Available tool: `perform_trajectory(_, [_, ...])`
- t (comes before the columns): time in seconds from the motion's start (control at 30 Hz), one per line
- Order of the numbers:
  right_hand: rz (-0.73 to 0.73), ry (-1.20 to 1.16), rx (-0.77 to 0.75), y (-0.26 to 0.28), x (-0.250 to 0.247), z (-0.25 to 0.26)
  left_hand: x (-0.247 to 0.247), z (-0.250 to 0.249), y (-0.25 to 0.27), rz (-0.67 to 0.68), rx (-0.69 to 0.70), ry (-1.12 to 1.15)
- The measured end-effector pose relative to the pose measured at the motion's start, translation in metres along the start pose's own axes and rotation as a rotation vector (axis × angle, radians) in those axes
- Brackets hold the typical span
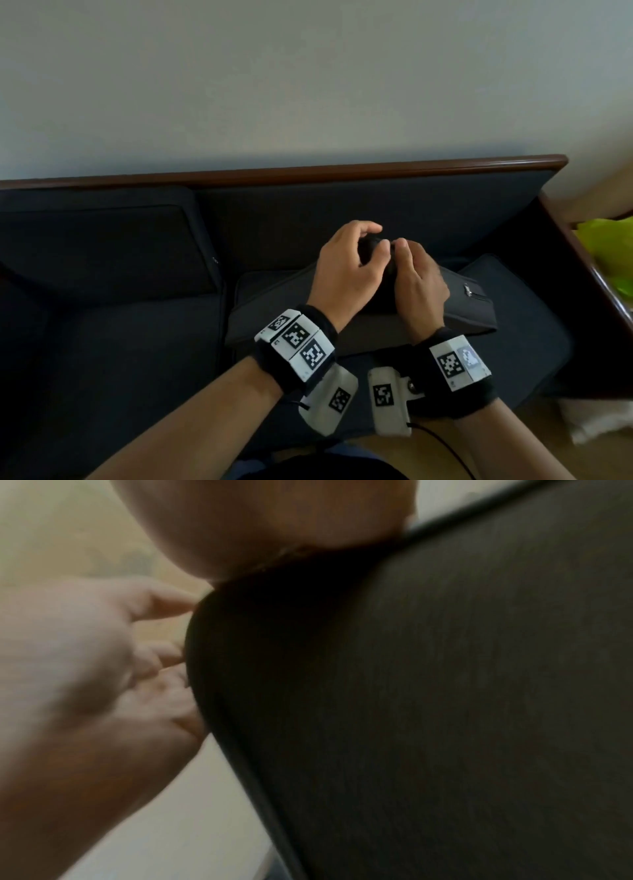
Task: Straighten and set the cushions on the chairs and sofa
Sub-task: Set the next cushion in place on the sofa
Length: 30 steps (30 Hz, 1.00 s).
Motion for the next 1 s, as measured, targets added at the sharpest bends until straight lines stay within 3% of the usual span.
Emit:
perform_trajectory(0.13, [-0.116, -0.069, 0.043, 0.010, -0.037, -0.036, -0.013, 0.046, 0.010, 0.029, -0.080, 0.025])
perform_trajectory(0.2, [-0.122, -0.170, 0.072, 0.010, -0.053, -0.060, -0.027, 0.094, 0.016, 0.041, -0.239, -0.091])
perform_trajectory(0.33, [-0.155, -0.365, 0.099, 0.009, -0.082, -0.086, -0.044, 0.198, 0.026, 0.151, -0.701, -0.228])
perform_trajectory(0.4, [-0.132, -0.414, 0.207, 0.004, -0.091, -0.103, -0.040, 0.230, 0.032, 0.185, -0.863, -0.188])
perform_trajectory(0.47, [-0.068, -0.494, 0.415, -0.001, -0.096, -0.127, -0.031, 0.250, 0.035, 0.198, -0.957, -0.135])
perform_trajectory(0.57, [-0.032, -0.508, 0.607, -0.003, -0.107, -0.158, -0.015, 0.265, 0.037, 0.150, -0.974, 0.021])
perform_trajectory(0.7, [-0.053, -0.483, 0.739, 0.017, -0.121, -0.148, -0.006, 0.274, 0.024, 0.040, -0.951, 0.186])
perform_trajectory(0.87, [-0.164, -0.633, 0.854, 0.047, -0.144, -0.194, 0.016, 0.276, 0.006, 0.135, -1.127, 0.318])
perform_trajectory(1.0, [-0.186, -0.637, 0.841, 0.051, -0.147, -0.209, 0.018, 0.282, -0.014, 0.105, -1.152, 0.258])
Point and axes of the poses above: each hand's wrist, its own y-axis away from the middle knuckle, its own x-axis out of the palm, z = x × y, the point moved 5 cm from there along -y, towards the middle knuckle, and after that the axes turned 13 degrees about z, right-handed, at the moved point
